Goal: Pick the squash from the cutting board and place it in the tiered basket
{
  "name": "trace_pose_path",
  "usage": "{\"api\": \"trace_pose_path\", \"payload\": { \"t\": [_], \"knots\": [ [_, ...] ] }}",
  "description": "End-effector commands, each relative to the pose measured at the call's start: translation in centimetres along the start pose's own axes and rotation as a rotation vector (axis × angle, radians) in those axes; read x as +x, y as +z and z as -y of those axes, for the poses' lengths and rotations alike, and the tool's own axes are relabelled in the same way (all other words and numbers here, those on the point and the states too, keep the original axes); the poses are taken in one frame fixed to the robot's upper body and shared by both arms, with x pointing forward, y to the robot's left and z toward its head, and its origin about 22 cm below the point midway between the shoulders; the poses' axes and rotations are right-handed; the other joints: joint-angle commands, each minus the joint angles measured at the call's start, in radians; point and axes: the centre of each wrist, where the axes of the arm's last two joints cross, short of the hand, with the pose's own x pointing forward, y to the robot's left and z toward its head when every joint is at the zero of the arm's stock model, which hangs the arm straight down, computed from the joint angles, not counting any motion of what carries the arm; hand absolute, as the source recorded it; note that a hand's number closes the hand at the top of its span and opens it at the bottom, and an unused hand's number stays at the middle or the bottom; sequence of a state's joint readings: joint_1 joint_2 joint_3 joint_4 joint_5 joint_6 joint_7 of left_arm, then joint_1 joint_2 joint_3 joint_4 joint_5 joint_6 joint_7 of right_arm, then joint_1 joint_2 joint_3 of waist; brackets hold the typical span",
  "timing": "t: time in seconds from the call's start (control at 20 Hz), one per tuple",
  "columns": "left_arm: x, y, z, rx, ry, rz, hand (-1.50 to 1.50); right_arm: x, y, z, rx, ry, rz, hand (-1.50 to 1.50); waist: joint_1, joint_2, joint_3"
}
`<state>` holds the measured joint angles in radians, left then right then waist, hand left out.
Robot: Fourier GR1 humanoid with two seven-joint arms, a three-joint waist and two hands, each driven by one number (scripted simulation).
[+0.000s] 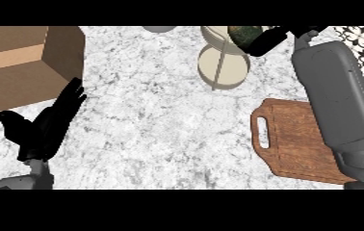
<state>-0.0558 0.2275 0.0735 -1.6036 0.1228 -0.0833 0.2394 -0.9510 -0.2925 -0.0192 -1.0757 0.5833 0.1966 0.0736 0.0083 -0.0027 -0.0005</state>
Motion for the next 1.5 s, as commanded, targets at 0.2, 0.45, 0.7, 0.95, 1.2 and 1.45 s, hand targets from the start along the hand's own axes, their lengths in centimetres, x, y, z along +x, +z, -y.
{"api": "trace_pose_path", "payload": {
  "t": [0.2,0.45,0.7,0.95,1.2,1.45],
  "knots": [
    [1.6,-0.3,-0.9,0.01,0.001,0.004,0.0,-0.9,-1.6,-3.9,-0.049,0.055,-0.013,1.5,0.015,0.008,0.001],
    [0.1,-2.1,-1.4,0.011,0.009,0.012,0.0,-0.4,-1.7,-4.8,-0.122,0.055,0.005,1.5,-0.001,0.005,0.0],
    [0.1,0.0,1.3,-0.008,0.007,0.009,0.0,-0.7,-3.0,-7.2,-0.187,-0.091,-0.006,-1.5,0.014,0.007,0.001],
    [0.0,-0.9,1.0,-0.017,-0.016,0.022,0.0,-0.3,-5.1,-5.7,-0.193,-0.049,0.018,-1.5,0.024,0.012,0.0],
    [-0.1,-0.9,1.1,-0.006,0.003,0.003,0.0,-1.1,-4.5,-6.9,-0.219,-0.2,0.016,-1.5,0.014,0.009,0.001],
    [-0.6,-1.7,-0.5,0.002,-0.011,0.014,0.0,0.3,-5.3,-5.7,-0.274,-0.408,-0.027,-1.5,0.007,0.008,0.0]
  ]
}}
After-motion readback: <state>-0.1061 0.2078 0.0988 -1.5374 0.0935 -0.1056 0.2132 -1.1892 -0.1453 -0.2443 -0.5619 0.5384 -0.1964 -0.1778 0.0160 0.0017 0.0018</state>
